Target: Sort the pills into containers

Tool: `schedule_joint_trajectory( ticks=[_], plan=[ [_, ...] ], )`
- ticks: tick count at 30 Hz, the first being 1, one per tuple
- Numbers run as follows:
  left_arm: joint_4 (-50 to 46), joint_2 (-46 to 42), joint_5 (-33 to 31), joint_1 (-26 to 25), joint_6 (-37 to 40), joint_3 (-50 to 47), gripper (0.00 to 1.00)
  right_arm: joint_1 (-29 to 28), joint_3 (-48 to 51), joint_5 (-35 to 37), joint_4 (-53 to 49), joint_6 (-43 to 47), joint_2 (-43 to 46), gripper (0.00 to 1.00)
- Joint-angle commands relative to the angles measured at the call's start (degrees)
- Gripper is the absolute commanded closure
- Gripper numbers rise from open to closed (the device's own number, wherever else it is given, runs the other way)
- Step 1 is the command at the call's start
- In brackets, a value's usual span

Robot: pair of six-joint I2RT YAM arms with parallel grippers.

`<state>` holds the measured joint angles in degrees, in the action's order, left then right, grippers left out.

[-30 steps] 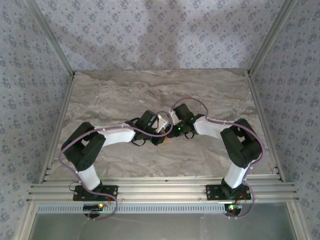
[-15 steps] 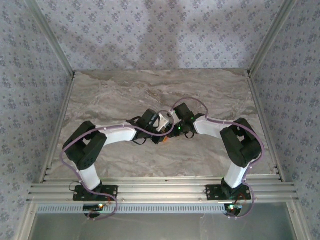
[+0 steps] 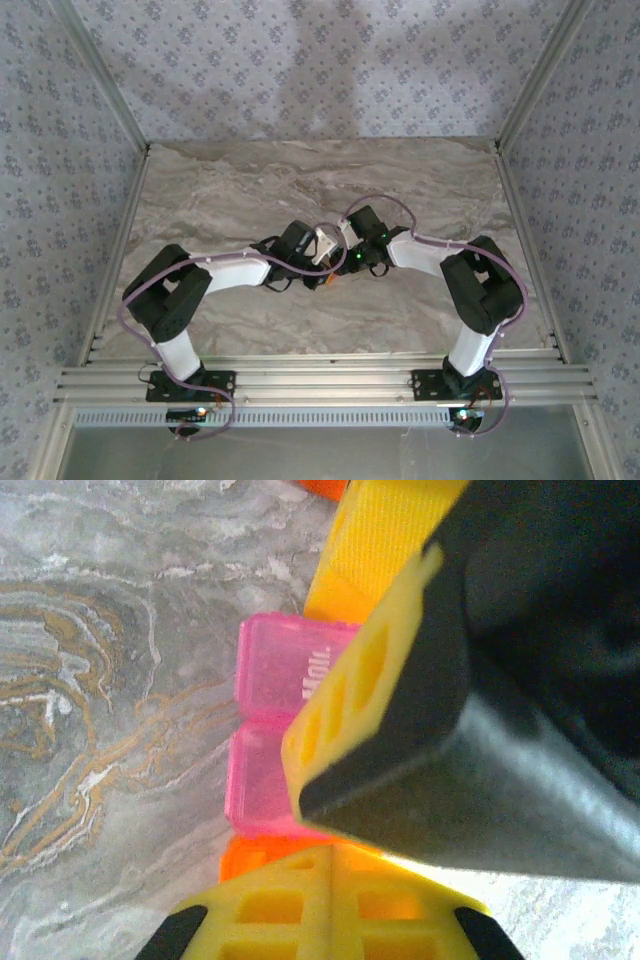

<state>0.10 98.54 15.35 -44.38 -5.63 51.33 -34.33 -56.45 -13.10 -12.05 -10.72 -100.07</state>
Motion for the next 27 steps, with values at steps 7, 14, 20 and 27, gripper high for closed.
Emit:
schedule_joint_trajectory(
  ticks=[7,14,20,27],
  plan=[
    [5.58,-11.35,-3.16,3.21,-3.21,-5.84,0.85,0.59,-3.93,0.23,-4.77,-0.35,0.72,0.52],
    [11.43,-23.79,-11.88,5.90,-2.98,-10.21,0.72,0.72,-9.09,-1.13,-6.69,-0.69,5.78,0.45],
    [10.73,-33.72,-18.64,10.54,-1.16,-11.02,0.25,3.37,-16.26,-1.96,-10.08,-0.88,11.51,0.33],
    [6.74,-44.10,-24.96,17.59,0.84,-11.06,0.01,12.58,-19.54,-2.82,-12.39,-2.08,19.20,0.00]
  ],
)
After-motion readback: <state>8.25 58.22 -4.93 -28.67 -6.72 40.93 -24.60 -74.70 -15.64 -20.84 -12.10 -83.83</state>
